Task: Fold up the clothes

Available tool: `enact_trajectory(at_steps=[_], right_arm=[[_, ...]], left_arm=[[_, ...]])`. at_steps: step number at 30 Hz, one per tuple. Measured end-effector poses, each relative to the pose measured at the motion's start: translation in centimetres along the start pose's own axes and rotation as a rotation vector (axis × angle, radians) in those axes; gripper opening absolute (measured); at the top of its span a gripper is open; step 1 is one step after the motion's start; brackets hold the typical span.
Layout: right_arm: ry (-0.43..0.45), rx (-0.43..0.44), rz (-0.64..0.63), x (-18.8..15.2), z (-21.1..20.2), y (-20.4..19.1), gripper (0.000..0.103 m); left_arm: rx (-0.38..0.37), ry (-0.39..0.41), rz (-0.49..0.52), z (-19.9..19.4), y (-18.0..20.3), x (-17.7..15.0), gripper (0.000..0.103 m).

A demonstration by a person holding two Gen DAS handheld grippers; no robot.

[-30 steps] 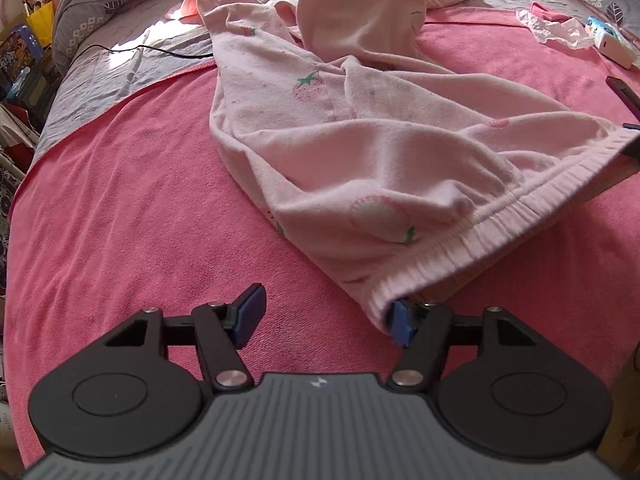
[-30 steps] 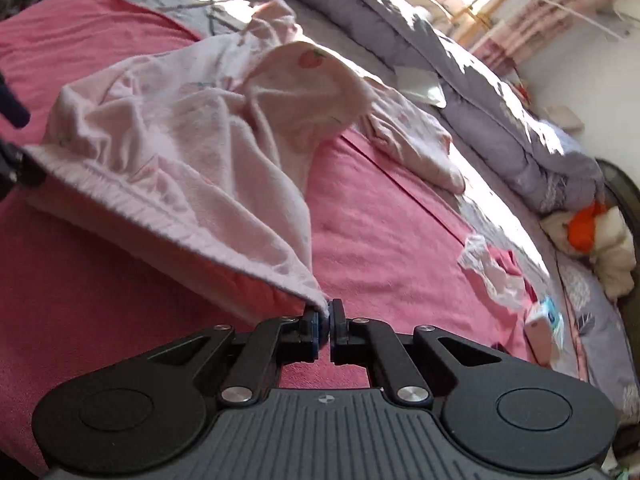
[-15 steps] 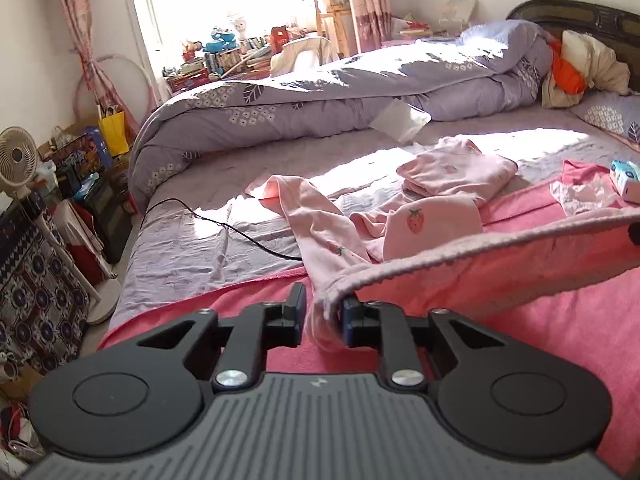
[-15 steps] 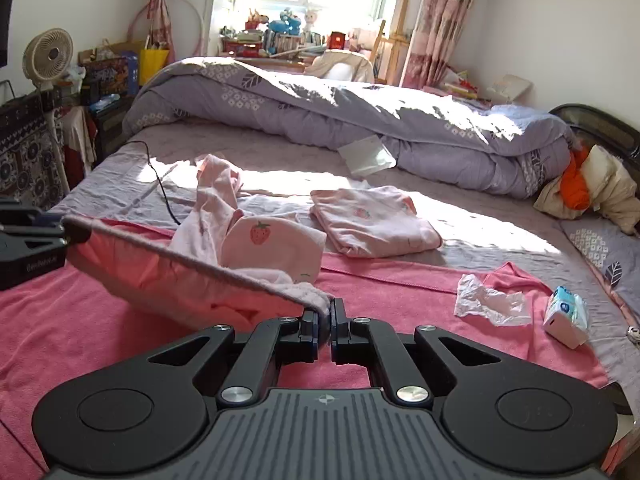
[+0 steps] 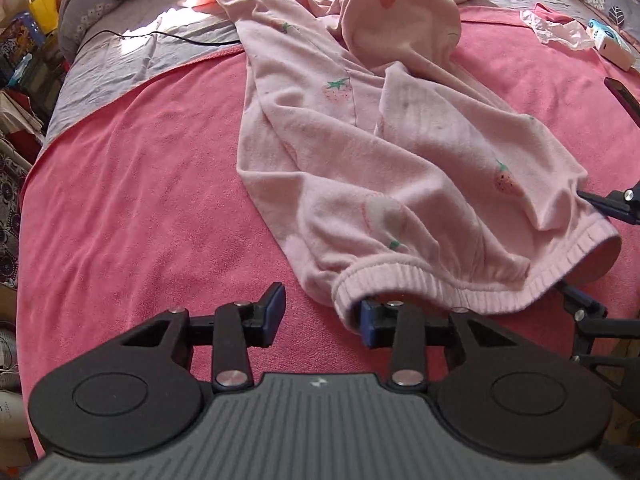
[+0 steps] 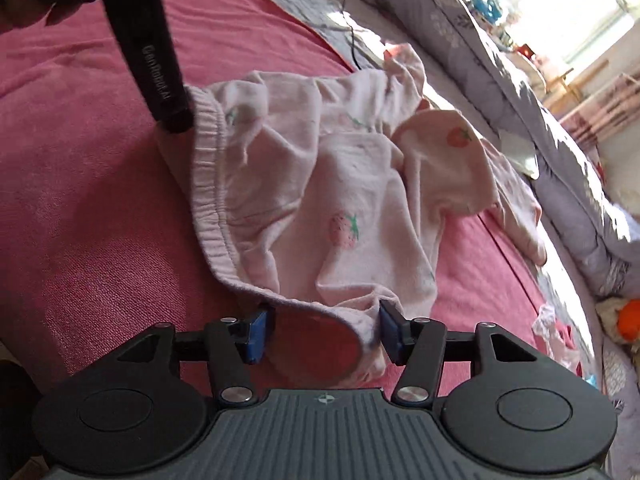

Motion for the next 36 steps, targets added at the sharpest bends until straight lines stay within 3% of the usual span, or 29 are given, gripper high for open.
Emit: enact_trajectory(at_steps=[3, 6, 7, 9, 11, 13, 17, 19, 21, 22, 26, 30, 33, 36], right_arm=[[0.012, 0.022, -0.012, 0.9, 0.6, -0.3, 0.049], [0.005, -0.027, 0.039, 1.1, 0.3, 1.3, 0.046], [-0.003, -0.055, 0.042, 0.9, 0.1, 1.9, 0.049], [-0.023, -0.097, 0.04, 0.2, -0.3, 2.9, 0.064], [-0.037, -0.107, 0.027, -0.8, -0.9, 3.3, 0.064], [-0.031, -0.094, -0.016, -1.9, -1.5, 3.0, 0.064], [0.073, -0.007, -0.133, -0.5, -1.6, 0.4, 0.061], [0.106, 0.032, -0.177, 0.7, -0.9, -0.9, 0.053], [0.106, 0.066, -0.203, 1.6, 0.0, -2.1, 0.022], [0.094, 0.068, -0.197, 1.8, 0.4, -2.1, 0.016], [0.039, 0.023, -0.09, 1.8, 0.9, 0.8, 0.008], [0.002, -0.031, 0.105, 1.5, -0.6, 5.7, 0.007], [-0.026, -0.038, 0.258, 1.1, -2.1, 9.1, 0.007], [-0.048, -0.03, 0.314, 0.5, -3.0, 10.2, 0.007]], left_arm=[[0.006, 0.015, -0.021, -0.5, -0.8, 0.6, 0.045], [0.007, 0.014, -0.01, -0.5, -0.8, 0.8, 0.045], [0.006, 0.011, -0.009, -0.5, -0.7, 0.8, 0.045], [0.004, 0.008, -0.008, -0.4, -0.5, 0.5, 0.045], [-0.001, 0.003, -0.013, -0.2, -0.5, 0.4, 0.045], [-0.006, -0.002, -0.018, -0.1, -0.4, 0.3, 0.045], [-0.005, -0.011, -0.013, 0.2, -0.3, 0.0, 0.045], [-0.004, -0.016, -0.01, 0.4, -0.3, -0.2, 0.045], [-0.003, -0.021, -0.007, 0.6, -0.3, -0.4, 0.045], [-0.002, -0.023, -0.006, 0.6, -0.2, -0.5, 0.045], [-0.001, -0.032, 0.006, 1.0, 0.0, -0.8, 0.045], [-0.012, -0.029, 0.048, 1.6, 1.8, -1.0, 0.051], [0.003, 0.002, 0.069, 2.3, 3.1, -0.3, 0.051], [0.052, 0.026, 0.066, 3.0, 3.3, 0.5, 0.047]])
Point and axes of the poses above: each gripper's, at about its wrist camera, not at the fingertips, and z roughly the way its jaws point, y to its right, x to its top, the point moved 8 cm from there along z, roughly the way its jaws point, and after that the axes turned 1 degree about -x, right-handed, at the moved point
